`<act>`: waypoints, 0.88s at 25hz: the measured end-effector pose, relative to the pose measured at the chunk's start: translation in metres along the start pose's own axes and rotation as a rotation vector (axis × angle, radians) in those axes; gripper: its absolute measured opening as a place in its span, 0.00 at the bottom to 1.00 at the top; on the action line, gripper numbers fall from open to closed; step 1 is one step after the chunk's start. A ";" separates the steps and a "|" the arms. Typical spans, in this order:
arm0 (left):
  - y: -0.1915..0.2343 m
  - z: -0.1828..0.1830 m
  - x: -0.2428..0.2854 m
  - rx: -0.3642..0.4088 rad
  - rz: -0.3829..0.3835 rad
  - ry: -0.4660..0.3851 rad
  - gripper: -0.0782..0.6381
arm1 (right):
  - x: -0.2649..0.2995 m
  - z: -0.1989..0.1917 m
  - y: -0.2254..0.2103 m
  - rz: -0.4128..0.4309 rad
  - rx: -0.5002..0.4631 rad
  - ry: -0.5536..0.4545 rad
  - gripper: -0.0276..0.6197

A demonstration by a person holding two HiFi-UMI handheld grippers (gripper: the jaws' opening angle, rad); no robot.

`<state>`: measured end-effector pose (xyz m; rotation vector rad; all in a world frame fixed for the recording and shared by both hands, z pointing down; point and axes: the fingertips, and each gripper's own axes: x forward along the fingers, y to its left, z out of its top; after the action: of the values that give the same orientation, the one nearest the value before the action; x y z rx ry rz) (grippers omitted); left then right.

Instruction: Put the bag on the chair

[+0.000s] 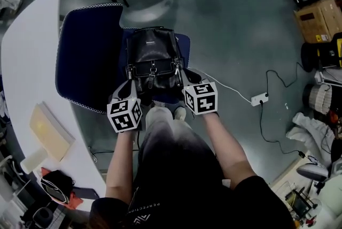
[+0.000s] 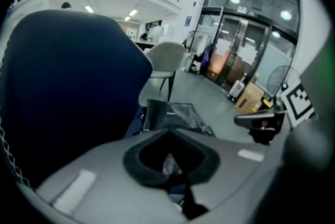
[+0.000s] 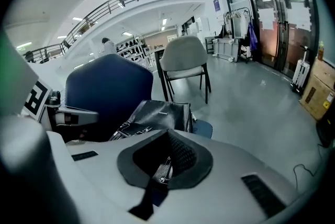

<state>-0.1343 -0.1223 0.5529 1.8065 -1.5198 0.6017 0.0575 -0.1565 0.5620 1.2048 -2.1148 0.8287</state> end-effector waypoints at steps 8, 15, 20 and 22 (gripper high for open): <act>-0.008 -0.007 -0.024 0.007 0.005 -0.004 0.13 | -0.026 -0.007 0.002 -0.008 0.026 -0.010 0.04; -0.020 -0.012 -0.039 0.020 -0.014 -0.001 0.13 | -0.045 -0.007 0.010 0.007 0.043 -0.022 0.04; -0.027 -0.010 -0.051 0.019 -0.030 -0.001 0.13 | -0.056 -0.011 0.018 0.024 0.045 -0.013 0.04; -0.028 -0.008 -0.055 0.015 -0.033 -0.007 0.13 | -0.059 -0.013 0.021 0.029 0.052 -0.008 0.04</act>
<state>-0.1179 -0.0778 0.5121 1.8434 -1.4902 0.5931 0.0664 -0.1071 0.5227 1.2087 -2.1337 0.8986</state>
